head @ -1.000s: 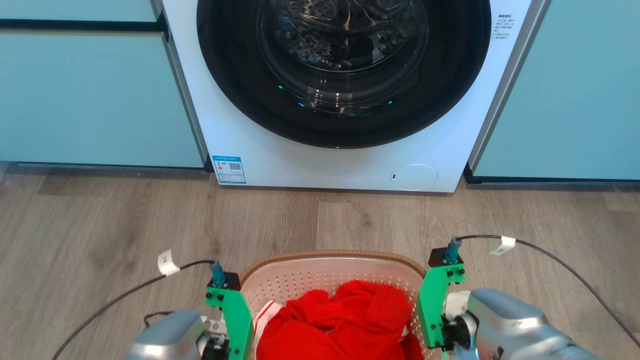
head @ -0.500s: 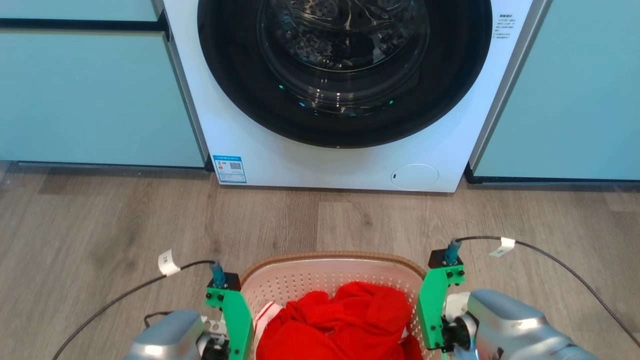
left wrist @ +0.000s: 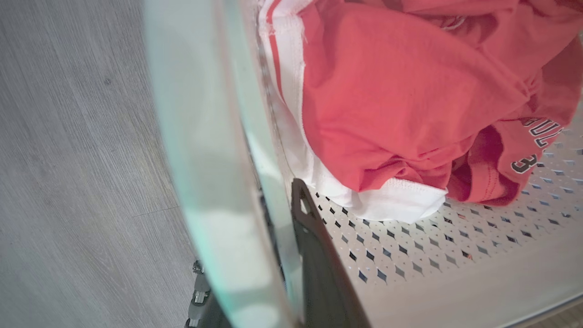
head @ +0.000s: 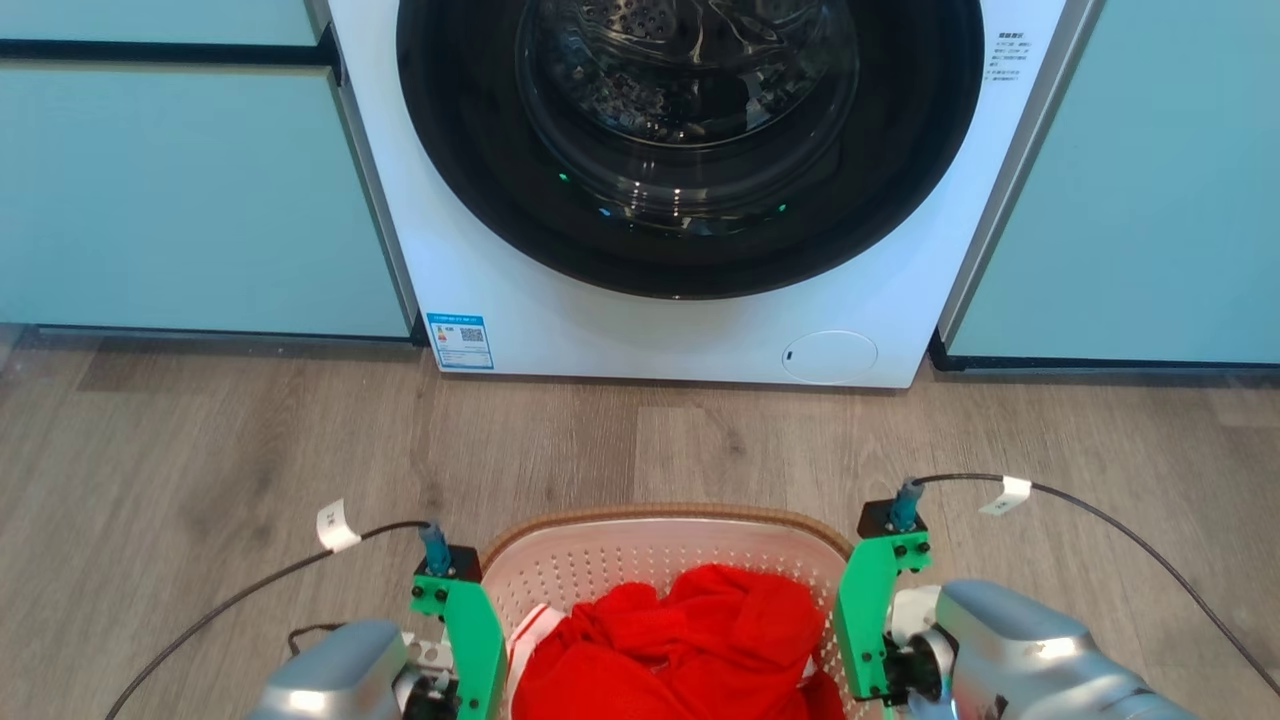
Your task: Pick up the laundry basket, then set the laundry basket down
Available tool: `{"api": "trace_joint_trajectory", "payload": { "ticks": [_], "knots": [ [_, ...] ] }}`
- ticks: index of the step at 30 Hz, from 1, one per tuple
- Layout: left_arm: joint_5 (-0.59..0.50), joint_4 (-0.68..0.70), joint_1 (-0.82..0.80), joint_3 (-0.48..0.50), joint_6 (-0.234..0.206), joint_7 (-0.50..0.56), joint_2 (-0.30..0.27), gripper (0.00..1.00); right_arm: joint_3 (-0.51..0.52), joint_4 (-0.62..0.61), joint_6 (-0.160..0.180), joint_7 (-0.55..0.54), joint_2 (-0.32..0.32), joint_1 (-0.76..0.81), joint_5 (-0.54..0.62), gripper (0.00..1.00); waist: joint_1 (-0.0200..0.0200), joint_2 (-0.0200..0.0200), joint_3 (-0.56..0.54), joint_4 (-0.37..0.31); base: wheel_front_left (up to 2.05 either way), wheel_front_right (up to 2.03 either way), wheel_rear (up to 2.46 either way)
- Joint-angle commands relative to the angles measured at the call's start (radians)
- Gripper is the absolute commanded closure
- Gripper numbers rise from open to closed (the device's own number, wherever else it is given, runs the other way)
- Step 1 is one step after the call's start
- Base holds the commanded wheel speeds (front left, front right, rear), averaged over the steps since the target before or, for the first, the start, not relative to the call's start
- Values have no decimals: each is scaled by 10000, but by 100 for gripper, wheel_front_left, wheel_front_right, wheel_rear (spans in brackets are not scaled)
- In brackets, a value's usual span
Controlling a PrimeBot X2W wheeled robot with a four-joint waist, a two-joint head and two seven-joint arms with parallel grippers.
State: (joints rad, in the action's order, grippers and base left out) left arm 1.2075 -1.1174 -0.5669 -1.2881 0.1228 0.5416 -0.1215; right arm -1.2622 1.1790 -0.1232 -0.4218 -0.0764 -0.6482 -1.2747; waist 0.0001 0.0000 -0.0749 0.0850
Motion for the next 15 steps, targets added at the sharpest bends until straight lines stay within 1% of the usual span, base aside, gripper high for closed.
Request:
{"api": "trace_joint_trajectory", "payload": {
  "ticks": [1, 15],
  "knots": [
    [70, 375, -455, 81, 79, -8, 23, 100, -43, -339, -75, 33, 202, -179, -30, 100, -1, 0, -12, -1, 0, 0, 0],
    [145, 391, -468, 80, 79, -26, 59, 100, -89, -309, -75, -21, 140, -210, -94, 100, -1, 0, -5, 18, 0, 0, 0]
  ]
}}
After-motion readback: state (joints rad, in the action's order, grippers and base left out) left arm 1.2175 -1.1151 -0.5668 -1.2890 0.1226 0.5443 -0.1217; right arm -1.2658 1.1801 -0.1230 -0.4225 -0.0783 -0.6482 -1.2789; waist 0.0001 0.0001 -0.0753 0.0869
